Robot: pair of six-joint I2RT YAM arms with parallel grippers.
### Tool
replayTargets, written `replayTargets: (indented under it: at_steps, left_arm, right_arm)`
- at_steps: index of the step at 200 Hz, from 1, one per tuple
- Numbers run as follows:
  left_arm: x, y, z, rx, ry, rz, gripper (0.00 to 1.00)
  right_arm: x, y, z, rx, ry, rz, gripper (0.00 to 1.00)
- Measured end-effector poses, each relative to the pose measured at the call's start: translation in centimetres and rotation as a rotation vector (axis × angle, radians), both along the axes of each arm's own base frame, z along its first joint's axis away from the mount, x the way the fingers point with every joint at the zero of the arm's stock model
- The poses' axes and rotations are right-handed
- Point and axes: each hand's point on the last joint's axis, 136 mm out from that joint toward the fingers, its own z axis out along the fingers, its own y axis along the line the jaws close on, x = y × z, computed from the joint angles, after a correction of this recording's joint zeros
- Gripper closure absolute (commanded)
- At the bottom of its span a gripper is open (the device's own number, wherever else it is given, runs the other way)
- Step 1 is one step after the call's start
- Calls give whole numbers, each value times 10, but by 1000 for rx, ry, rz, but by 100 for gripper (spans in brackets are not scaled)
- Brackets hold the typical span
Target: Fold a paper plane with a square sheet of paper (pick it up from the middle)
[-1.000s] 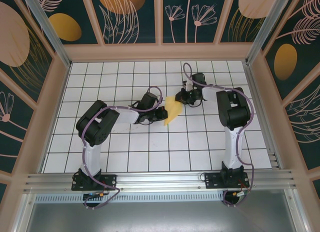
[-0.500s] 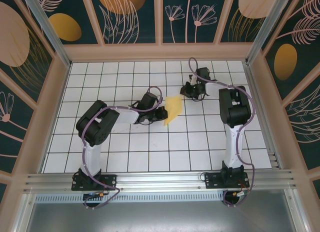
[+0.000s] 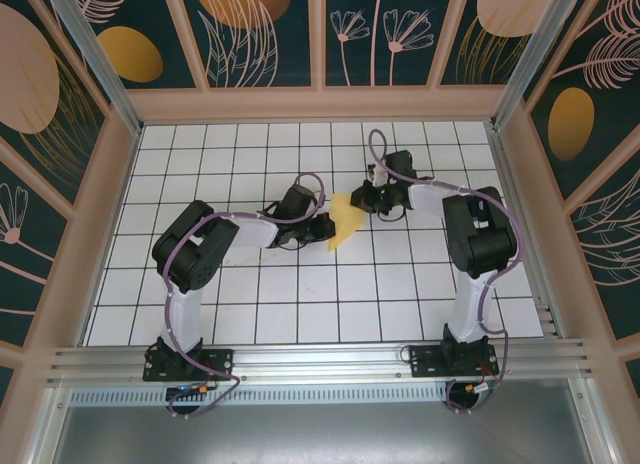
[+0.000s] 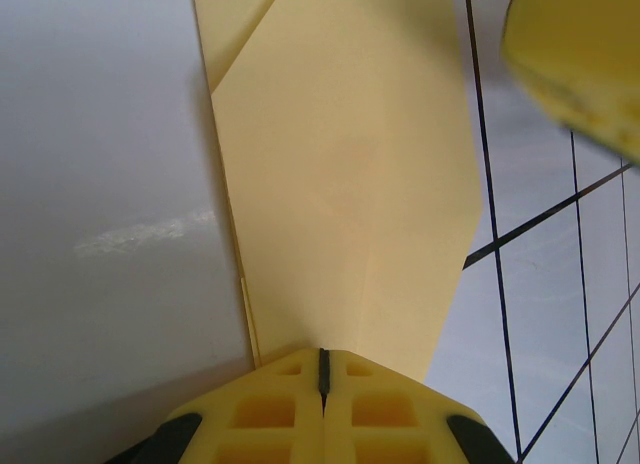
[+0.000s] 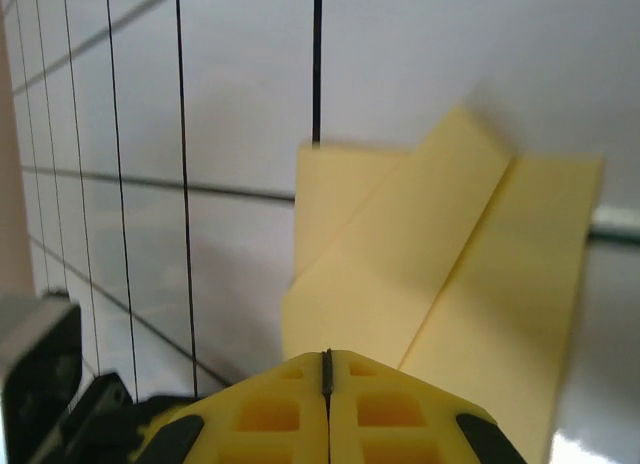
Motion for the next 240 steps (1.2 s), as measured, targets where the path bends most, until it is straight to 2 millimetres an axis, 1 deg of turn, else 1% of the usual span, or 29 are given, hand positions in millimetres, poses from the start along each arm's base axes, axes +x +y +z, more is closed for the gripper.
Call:
replayTargets:
  at_steps: [17, 39, 50, 82, 100, 115, 152, 165, 194, 221, 240]
  left_arm:
    - [0, 0, 0, -1, 0, 0, 100]
    - [0, 0, 0, -1, -1, 0, 100]
    - [0, 0, 0, -2, 0, -1, 100]
    - [-1, 0, 2, -1, 2, -1, 100]
    - [-2, 3, 4, 7, 12, 1, 98]
    - [-2, 4, 10, 6, 11, 5, 96]
    - [12, 12, 37, -15, -42, 53, 94]
    - [18, 15, 42, -22, -56, 70, 94]
    - [25, 17, 45, -22, -64, 93, 93]
    - [32, 12, 44, -29, -66, 94, 92]
    - [38, 6, 41, -36, -63, 86, 93]
  right_arm:
    - [-14, 8, -7, 6, 32, 26, 95]
    - [-21, 20, -7, 18, 43, 52, 96]
    - [-24, 23, -11, 16, 52, 61, 96]
    - [-28, 20, -32, -11, 98, 57, 97]
    - [-27, 19, -32, -14, 97, 56, 97]
    - [-27, 19, -32, -19, 95, 59, 97]
    - [-27, 19, -32, -21, 96, 60, 97]
    - [-27, 19, -32, -21, 96, 60, 97]
    - [-27, 19, -32, -21, 96, 60, 97]
    - [-27, 19, -32, -21, 96, 60, 97]
    - [-27, 19, -32, -20, 96, 59, 98]
